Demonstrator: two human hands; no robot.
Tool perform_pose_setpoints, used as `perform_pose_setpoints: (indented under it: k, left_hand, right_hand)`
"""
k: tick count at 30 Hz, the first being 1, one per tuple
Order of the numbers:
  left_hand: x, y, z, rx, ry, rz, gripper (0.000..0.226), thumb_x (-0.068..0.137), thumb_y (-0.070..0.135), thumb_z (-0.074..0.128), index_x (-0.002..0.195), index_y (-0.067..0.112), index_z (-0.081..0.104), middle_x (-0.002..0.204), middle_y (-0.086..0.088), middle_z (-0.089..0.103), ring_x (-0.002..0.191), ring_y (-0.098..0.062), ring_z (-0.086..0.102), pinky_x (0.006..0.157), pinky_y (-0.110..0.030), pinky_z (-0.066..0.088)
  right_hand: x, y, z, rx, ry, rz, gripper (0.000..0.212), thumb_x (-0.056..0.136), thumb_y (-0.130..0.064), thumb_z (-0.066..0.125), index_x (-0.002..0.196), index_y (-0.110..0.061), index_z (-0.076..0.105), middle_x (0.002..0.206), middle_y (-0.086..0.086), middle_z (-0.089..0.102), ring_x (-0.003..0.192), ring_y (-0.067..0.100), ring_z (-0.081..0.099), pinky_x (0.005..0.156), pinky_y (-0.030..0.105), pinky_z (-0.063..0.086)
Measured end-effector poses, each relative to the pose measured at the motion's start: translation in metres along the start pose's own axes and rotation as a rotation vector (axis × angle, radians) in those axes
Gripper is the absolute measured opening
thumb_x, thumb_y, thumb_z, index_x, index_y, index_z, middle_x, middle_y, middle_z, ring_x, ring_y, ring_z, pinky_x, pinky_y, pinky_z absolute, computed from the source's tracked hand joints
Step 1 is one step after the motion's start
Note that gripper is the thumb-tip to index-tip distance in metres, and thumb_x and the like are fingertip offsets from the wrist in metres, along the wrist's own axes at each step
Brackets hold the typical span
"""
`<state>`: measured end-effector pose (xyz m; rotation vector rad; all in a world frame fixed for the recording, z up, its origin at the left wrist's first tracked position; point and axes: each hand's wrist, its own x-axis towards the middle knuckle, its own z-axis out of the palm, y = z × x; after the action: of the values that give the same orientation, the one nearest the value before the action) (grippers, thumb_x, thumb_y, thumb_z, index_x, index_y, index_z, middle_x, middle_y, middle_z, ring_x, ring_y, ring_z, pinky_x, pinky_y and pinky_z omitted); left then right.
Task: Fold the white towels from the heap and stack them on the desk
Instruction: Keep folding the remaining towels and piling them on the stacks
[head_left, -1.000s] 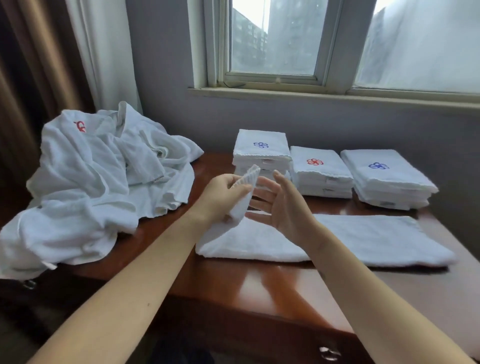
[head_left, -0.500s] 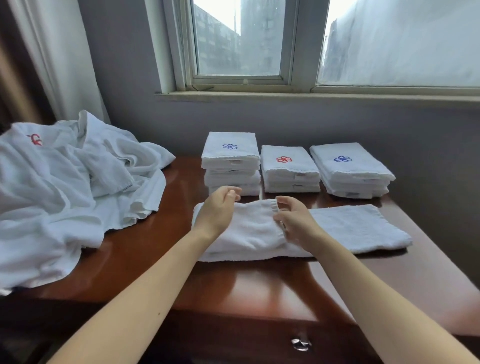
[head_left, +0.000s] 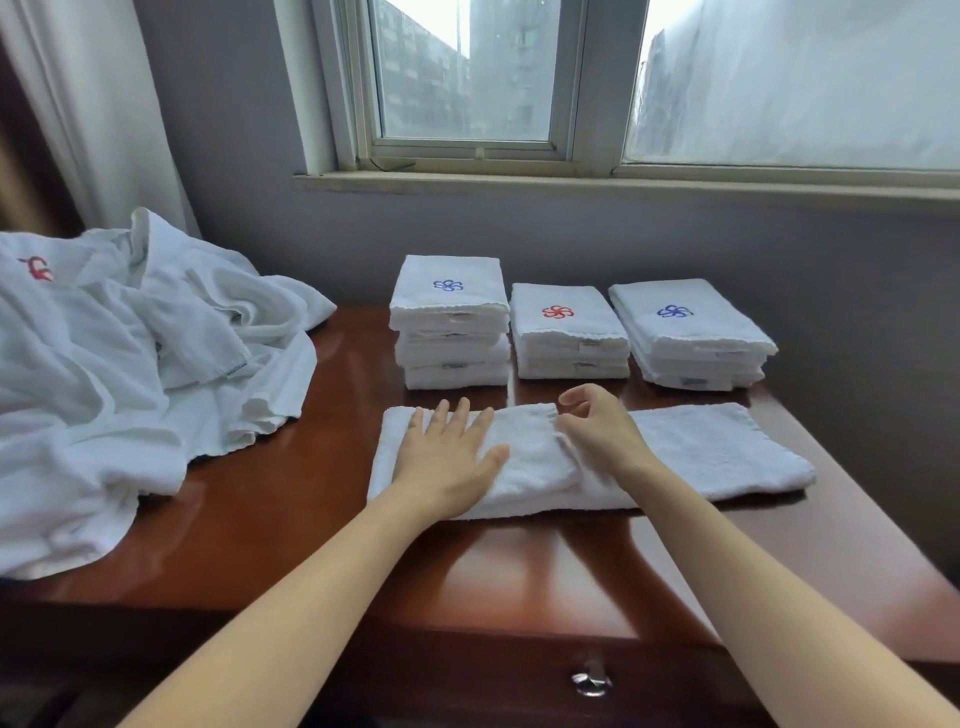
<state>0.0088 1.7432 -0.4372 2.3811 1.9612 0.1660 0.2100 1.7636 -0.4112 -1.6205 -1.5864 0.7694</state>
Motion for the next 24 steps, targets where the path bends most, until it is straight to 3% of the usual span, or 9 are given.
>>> perform_pose_setpoints:
  k: [2, 4, 6, 8, 11, 13, 16, 20, 24]
  left_hand:
    - [0.001, 0.001, 0.000, 0.017, -0.034, -0.001, 0.079, 0.087, 0.077, 0.009, 0.156, 0.038, 0.000, 0.166, -0.001, -0.004, 0.152, -0.028, -0.008, 0.117, -0.053, -0.011]
    - [-0.001, 0.003, 0.000, 0.019, -0.041, -0.006, 0.093, 0.075, 0.089, 0.004, 0.154, 0.042, -0.002, 0.165, 0.000, -0.006, 0.151, -0.030, -0.010, 0.116, -0.056, -0.012]
    - [-0.002, 0.004, -0.001, 0.013, -0.048, -0.012, 0.105, 0.064, 0.097, 0.003, 0.154, 0.044, -0.004, 0.165, -0.001, -0.007, 0.151, -0.031, -0.011, 0.115, -0.058, -0.011]
    - [-0.003, 0.006, -0.003, 0.009, -0.080, -0.014, 0.114, 0.056, 0.103, 0.006, 0.153, 0.045, -0.006, 0.165, -0.002, -0.010, 0.150, -0.033, -0.012, 0.114, -0.059, -0.013]
    - [-0.001, 0.007, -0.007, -0.002, -0.121, -0.007, 0.122, 0.047, 0.107, 0.010, 0.152, 0.047, -0.008, 0.165, -0.002, -0.013, 0.150, -0.035, -0.015, 0.113, -0.061, -0.014]
    - [-0.001, 0.007, -0.006, -0.011, -0.108, 0.000, 0.124, 0.044, 0.108, 0.009, 0.152, 0.048, -0.006, 0.165, -0.002, -0.011, 0.150, -0.034, -0.013, 0.113, -0.061, -0.013]
    - [-0.002, 0.003, -0.003, -0.006, -0.077, 0.020, 0.123, 0.045, 0.107, 0.002, 0.153, 0.048, -0.004, 0.165, 0.000, -0.008, 0.151, -0.032, -0.009, 0.115, -0.059, -0.010]
    - [-0.002, -0.008, -0.002, -0.017, -0.036, 0.033, 0.112, 0.053, 0.101, -0.012, 0.152, 0.049, -0.003, 0.166, 0.002, -0.004, 0.152, -0.027, -0.007, 0.117, -0.056, -0.009]
    - [-0.010, -0.036, -0.005, -0.015, -0.024, 0.017, 0.111, 0.053, 0.095, -0.022, 0.152, 0.050, 0.001, 0.166, 0.005, 0.000, 0.152, -0.022, -0.004, 0.119, -0.053, -0.006]
  right_hand:
    - [0.000, 0.000, 0.000, -0.099, -0.005, 0.008, 0.008, 0.085, -0.025, 0.063, 0.089, -0.019, 0.064, 0.085, -0.009, 0.061, 0.084, 0.012, 0.060, 0.070, 0.028, 0.042]
    - [0.001, -0.002, 0.001, -0.163, -0.028, -0.001, 0.019, 0.084, -0.031, 0.063, 0.076, -0.014, 0.066, 0.076, -0.007, 0.063, 0.075, 0.013, 0.060, 0.067, 0.031, 0.044]
    - [0.002, -0.006, 0.003, -0.199, -0.049, 0.017, 0.026, 0.085, -0.034, 0.062, 0.091, -0.009, 0.068, 0.087, -0.003, 0.064, 0.084, 0.017, 0.062, 0.076, 0.034, 0.047]
    - [0.000, -0.009, 0.005, -0.212, -0.058, 0.035, 0.037, 0.087, -0.032, 0.060, 0.119, -0.014, 0.059, 0.114, -0.001, 0.060, 0.106, 0.018, 0.058, 0.091, 0.037, 0.047]
    - [-0.006, -0.011, 0.009, -0.300, 0.020, -0.186, 0.048, 0.091, -0.021, 0.055, 0.139, -0.019, 0.049, 0.138, 0.000, 0.051, 0.127, 0.018, 0.048, 0.103, 0.039, 0.043]
    - [-0.010, -0.009, 0.013, -0.344, -0.091, -0.351, 0.048, 0.096, -0.017, 0.050, 0.144, -0.021, 0.046, 0.149, -0.003, 0.045, 0.140, 0.016, 0.035, 0.114, 0.039, 0.031]
    - [-0.016, 0.007, 0.017, -0.476, -0.319, -0.349, 0.048, 0.104, -0.029, 0.037, 0.152, -0.024, 0.034, 0.161, -0.006, 0.023, 0.150, 0.010, 0.010, 0.121, 0.040, 0.006]
    - [-0.023, 0.018, 0.020, -0.570, -0.281, -0.362, 0.052, 0.106, -0.042, 0.026, 0.156, -0.028, 0.021, 0.164, -0.011, 0.011, 0.149, 0.002, 0.001, 0.121, 0.031, -0.002]
    - [-0.033, 0.001, 0.049, -0.588, -0.269, -0.357, 0.054, 0.106, -0.042, 0.021, 0.157, -0.025, 0.015, 0.165, -0.008, 0.005, 0.150, 0.004, -0.004, 0.121, 0.033, -0.005]
